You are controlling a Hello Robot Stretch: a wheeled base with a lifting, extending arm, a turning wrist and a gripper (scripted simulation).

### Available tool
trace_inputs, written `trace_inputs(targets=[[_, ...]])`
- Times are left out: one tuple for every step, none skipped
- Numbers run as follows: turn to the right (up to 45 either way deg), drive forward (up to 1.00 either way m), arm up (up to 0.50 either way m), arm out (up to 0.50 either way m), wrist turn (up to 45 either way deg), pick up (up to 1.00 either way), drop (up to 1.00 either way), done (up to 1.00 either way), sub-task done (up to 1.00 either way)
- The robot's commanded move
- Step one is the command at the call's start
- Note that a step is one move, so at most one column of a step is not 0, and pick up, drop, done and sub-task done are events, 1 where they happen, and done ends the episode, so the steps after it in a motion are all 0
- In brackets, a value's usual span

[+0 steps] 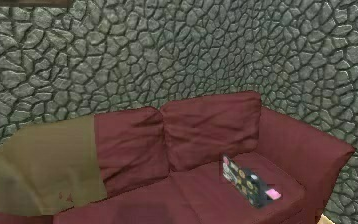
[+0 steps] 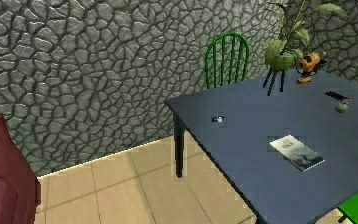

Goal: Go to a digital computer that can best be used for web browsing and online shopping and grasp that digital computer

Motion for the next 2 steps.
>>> trace_inputs(targets=[[3.0, 0.0, 0.0, 0.0, 0.0, 0.0, 0.0, 0.0, 0.0], [0.0, 0.1, 0.0, 0.0, 0.0, 0.0, 0.0, 0.0, 0.0]])
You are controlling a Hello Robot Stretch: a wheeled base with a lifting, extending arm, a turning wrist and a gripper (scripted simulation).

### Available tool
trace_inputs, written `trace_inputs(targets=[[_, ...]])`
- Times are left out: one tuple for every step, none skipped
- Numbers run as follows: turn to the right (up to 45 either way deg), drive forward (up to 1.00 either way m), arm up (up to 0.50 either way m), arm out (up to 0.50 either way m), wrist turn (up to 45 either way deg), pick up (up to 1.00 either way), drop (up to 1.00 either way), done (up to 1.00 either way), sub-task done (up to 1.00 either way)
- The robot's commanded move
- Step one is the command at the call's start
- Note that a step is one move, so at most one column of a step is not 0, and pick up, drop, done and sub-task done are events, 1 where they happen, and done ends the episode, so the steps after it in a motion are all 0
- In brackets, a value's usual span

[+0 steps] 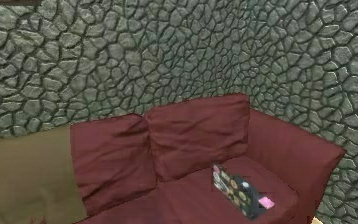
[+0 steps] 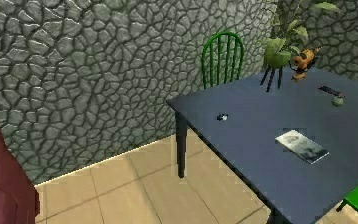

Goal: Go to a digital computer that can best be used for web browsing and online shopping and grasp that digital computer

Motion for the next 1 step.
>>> trace_inputs(targets=[[-45.0, 0.0, 0.0, 0.0, 0.0, 0.0, 0.0, 0.0, 0.0]])
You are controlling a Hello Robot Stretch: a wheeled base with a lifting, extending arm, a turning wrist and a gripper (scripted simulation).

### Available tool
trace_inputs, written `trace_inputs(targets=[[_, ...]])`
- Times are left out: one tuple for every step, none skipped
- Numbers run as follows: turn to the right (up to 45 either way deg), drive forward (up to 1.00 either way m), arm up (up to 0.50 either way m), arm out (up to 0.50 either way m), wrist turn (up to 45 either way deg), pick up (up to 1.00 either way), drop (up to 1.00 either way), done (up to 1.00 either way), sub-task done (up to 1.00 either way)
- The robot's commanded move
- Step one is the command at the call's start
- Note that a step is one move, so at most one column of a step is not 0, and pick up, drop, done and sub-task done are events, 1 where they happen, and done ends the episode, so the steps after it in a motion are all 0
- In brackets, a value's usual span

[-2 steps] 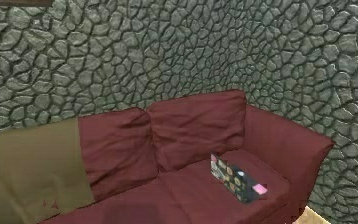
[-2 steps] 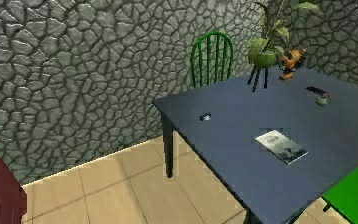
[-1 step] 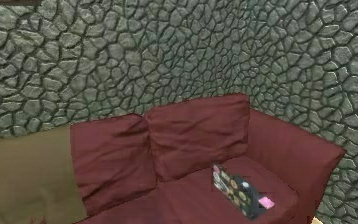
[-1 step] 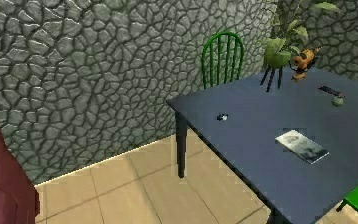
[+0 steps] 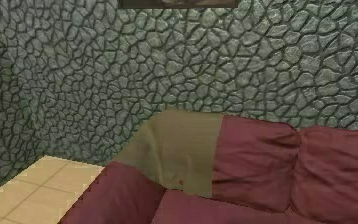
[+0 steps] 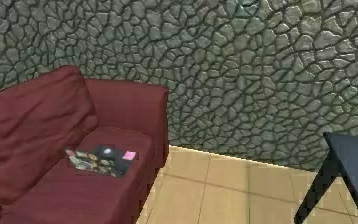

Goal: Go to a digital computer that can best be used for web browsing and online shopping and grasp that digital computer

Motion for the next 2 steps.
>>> trace_inputs(targets=[[-21.0, 0.0, 0.0, 0.0, 0.0, 0.0, 0.0, 0.0, 0.0], [0.0, 0.0, 0.5, 0.0, 0.0, 0.0, 0.0, 0.0, 0.0]])
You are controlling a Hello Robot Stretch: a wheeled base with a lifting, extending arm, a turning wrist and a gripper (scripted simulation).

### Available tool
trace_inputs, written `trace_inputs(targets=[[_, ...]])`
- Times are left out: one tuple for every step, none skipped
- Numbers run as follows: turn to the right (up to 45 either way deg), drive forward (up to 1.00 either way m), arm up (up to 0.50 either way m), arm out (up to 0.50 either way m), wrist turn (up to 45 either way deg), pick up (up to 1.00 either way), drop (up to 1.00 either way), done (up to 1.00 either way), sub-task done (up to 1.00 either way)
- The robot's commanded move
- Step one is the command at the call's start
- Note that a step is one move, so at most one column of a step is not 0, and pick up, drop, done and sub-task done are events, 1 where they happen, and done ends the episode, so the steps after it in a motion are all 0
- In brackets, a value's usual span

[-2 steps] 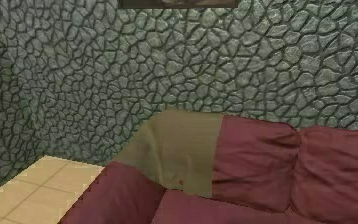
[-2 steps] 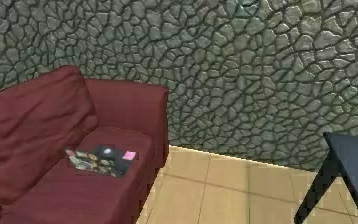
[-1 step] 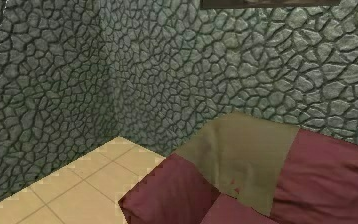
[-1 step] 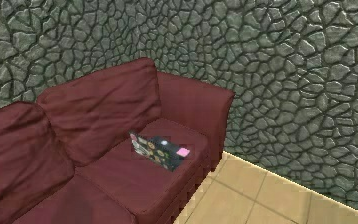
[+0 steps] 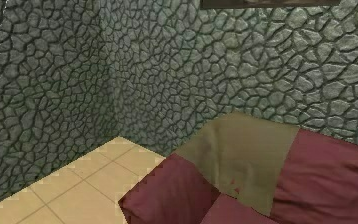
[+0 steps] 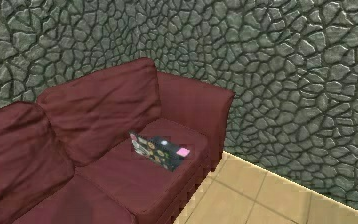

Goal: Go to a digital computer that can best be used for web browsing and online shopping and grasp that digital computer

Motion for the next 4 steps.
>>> trace_inputs(targets=[[0.0, 0.0, 0.12, 0.0, 0.0, 0.0, 0.0, 0.0, 0.0], [0.0, 0.0, 0.0, 0.5, 0.0, 0.0, 0.0, 0.0, 0.0], [0.0, 0.0, 0.0, 0.0, 45.0, 0.0, 0.0, 0.0, 0.0], [0.0, 0.0, 0.0, 0.0, 45.0, 0.0, 0.0, 0.0, 0.0]])
